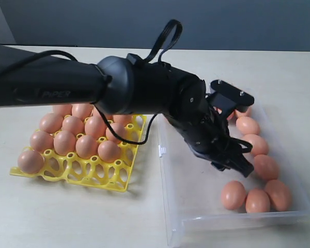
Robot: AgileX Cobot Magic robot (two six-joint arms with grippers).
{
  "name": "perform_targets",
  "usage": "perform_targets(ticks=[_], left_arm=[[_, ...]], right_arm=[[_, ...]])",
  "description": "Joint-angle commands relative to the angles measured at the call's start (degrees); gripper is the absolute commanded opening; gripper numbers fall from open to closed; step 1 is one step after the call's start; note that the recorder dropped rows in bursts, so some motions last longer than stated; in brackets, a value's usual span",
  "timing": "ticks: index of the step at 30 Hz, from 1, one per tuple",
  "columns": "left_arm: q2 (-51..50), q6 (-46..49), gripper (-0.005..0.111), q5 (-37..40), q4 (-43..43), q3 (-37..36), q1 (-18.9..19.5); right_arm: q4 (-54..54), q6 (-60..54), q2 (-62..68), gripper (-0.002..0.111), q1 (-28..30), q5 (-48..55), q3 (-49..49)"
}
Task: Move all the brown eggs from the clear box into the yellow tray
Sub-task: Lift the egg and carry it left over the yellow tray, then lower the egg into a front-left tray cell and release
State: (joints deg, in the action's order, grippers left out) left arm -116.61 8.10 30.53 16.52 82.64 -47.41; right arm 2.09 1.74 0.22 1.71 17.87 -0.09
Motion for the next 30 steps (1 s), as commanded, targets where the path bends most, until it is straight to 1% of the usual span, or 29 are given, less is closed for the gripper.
perform_targets(ticks=[1, 4, 10, 12, 15, 18, 20, 22, 24, 26, 27, 30], left_arm=[[5.5, -1.7, 0.000, -9.4, -1.5, -2.4, -0.1], [11.5, -3.7, 0.000, -17.4, -4.5, -7.3, -0.1], [23.2, -4.7, 0.000, -29.0, -8.4, -20.2, 0.2], [26.5, -4.7, 0.000, -32.2, -8.4, -25.4, 1.3], [31.7, -4.6, 0.000, -38.4, -7.7, -33.8, 5.0], [36.1, -2.8, 0.000, -44.3, -3.7, -41.4, 9.6], [38.3, 0.2, 0.000, -48.9, -0.4, -46.3, 12.1], [39.9, 3.9, 0.000, -53.1, 3.8, -50.8, 13.7], [41.2, 8.2, 0.000, -57.3, 10.4, -55.3, 14.1], [42.0, 10.4, 0.000, -59.1, 15.6, -58.2, 14.1], [42.3, 11.6, 0.000, -59.6, 16.8, -59.7, 14.1], [42.9, 15.1, 0.000, -62.5, 17.2, -63.6, 14.1]], right_arm=[[0.0, -0.3, -0.2, -0.001, 0.0, -0.4, 0.1], [0.0, -0.3, -0.2, -0.001, 0.0, -0.4, 0.1], [0.0, -0.3, -0.2, -0.001, 0.0, -0.4, 0.1], [0.0, -0.3, -0.2, -0.001, 0.0, -0.4, 0.1], [0.0, -0.3, -0.2, -0.001, 0.0, -0.4, 0.1], [0.0, -0.3, -0.2, -0.001, 0.0, -0.4, 0.1], [0.0, -0.3, -0.2, -0.001, 0.0, -0.4, 0.1], [0.0, -0.3, -0.2, -0.001, 0.0, -0.4, 0.1], [0.0, -0.3, -0.2, -0.001, 0.0, -0.4, 0.1], [0.0, -0.3, -0.2, -0.001, 0.0, -0.4, 0.1], [0.0, -0.3, -0.2, -0.001, 0.0, -0.4, 0.1], [0.0, -0.3, -0.2, -0.001, 0.0, -0.4, 0.1]])
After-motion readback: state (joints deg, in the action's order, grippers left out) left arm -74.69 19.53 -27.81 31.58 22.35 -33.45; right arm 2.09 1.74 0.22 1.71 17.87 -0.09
